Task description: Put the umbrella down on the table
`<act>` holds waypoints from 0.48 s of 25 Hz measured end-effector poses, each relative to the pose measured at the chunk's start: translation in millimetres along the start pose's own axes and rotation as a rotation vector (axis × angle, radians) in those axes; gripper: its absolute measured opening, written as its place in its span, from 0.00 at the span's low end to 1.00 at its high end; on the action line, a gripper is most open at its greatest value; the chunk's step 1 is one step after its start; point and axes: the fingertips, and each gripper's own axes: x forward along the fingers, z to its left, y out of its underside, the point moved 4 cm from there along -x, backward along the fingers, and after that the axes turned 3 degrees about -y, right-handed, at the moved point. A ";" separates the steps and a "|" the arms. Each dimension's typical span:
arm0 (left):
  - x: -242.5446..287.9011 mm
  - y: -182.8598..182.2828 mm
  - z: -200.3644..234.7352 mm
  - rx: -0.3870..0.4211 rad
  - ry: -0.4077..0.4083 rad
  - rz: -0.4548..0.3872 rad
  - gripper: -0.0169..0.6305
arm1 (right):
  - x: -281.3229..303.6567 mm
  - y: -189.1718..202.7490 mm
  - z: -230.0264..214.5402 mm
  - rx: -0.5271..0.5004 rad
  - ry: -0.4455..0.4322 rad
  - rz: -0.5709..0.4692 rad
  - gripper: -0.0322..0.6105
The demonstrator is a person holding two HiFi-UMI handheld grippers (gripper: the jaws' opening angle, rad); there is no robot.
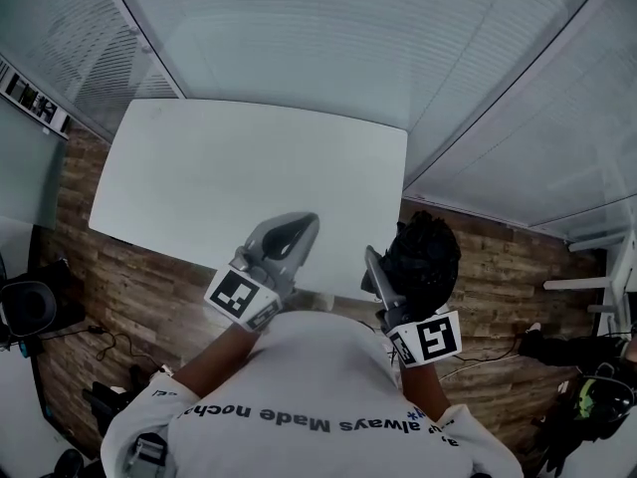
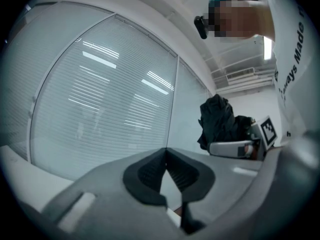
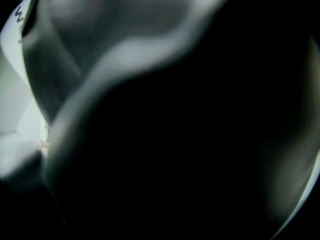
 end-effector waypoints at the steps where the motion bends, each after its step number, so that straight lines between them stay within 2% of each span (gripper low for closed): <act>1: 4.5 1.3 1.0 0.000 0.001 0.003 0.03 | 1.4 0.5 -4.4 0.000 0.002 0.002 0.42; 12: 32.4 -3.1 23.3 0.000 0.003 0.002 0.03 | 26.2 -2.3 -28.0 -0.002 0.006 0.006 0.42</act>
